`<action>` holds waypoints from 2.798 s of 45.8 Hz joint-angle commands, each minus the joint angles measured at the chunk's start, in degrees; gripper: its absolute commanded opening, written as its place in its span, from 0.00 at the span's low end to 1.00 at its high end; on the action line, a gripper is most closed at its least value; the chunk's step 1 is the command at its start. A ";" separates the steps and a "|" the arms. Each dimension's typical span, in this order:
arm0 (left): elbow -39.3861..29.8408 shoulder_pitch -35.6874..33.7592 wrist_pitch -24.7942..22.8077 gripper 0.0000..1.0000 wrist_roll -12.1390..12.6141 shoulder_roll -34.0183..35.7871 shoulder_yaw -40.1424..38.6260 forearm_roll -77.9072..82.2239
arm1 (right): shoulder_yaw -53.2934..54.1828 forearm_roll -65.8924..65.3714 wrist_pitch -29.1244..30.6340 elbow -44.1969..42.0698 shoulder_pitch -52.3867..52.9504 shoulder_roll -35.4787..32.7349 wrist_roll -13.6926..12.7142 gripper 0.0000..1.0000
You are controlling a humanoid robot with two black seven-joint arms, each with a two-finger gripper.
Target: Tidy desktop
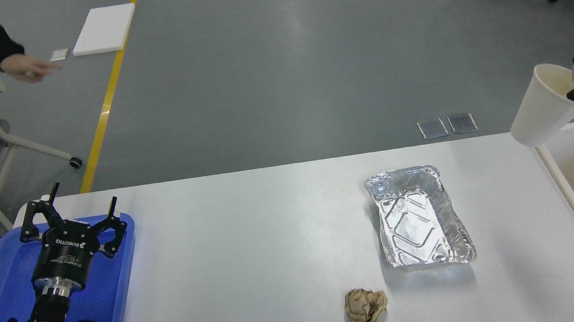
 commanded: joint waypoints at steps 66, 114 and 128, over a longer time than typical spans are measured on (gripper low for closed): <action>-0.01 0.00 0.00 0.99 0.00 0.07 0.00 0.00 | 12.83 -1.20 0.51 -25.22 -23.08 -14.19 -0.11 0.00; 0.08 0.09 0.00 0.99 0.00 0.07 -0.09 0.00 | 41.14 1.44 -23.57 -49.49 -73.71 0.31 -0.20 0.00; 0.08 0.09 0.00 0.99 0.00 0.07 -0.09 0.00 | 41.23 1.53 -29.90 -51.69 -78.46 4.52 -0.20 0.00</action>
